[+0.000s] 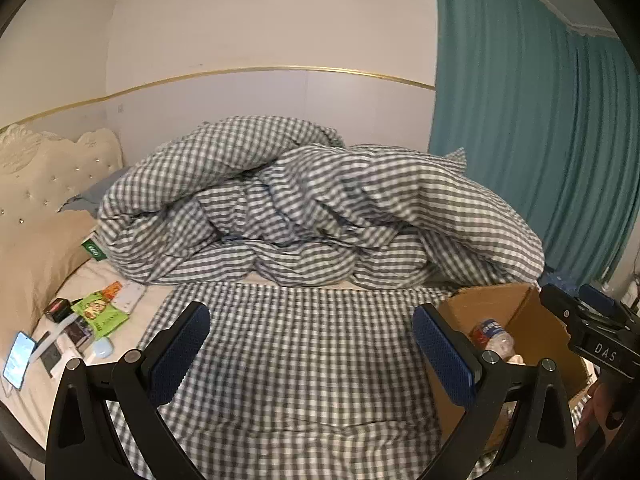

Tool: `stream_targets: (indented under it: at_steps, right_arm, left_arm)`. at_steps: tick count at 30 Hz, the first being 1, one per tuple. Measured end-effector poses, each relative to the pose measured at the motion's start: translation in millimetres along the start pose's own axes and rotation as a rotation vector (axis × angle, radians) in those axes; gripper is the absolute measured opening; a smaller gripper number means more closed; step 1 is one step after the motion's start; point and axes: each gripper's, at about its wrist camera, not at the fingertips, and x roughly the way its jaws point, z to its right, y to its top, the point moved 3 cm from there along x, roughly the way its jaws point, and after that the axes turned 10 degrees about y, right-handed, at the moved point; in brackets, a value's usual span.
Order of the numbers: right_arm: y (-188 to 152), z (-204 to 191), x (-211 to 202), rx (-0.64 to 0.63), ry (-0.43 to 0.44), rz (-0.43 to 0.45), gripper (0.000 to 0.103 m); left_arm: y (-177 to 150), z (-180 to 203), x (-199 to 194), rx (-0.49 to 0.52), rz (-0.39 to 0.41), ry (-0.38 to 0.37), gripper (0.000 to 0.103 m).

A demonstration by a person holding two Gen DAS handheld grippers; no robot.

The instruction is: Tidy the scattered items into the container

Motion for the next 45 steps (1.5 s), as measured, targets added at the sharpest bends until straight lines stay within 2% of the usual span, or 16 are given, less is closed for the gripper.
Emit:
stream_targets:
  at_steps: [13, 20, 30, 45]
  right_arm:
    - [-10, -86, 20, -0.058, 0.076, -0.017, 0.103]
    - [-12, -114, 24, -0.082, 0.093, -0.021, 0.103]
    - [-13, -136, 25, -0.117, 0.102, -0.026, 0.103]
    - [-15, -134, 30, -0.115, 0.099, -0.034, 0.103]
  left_arm:
    - [-9, -78, 0, -0.03, -0.008, 0.061, 0.103]
    - [-14, -98, -1, -0.014, -0.012, 0.073, 0.103]
    - [-14, -113, 2, -0.025, -0.025, 0.074, 0.103]
    - [-13, -113, 8, -0.023, -0.031, 0.08, 0.103]
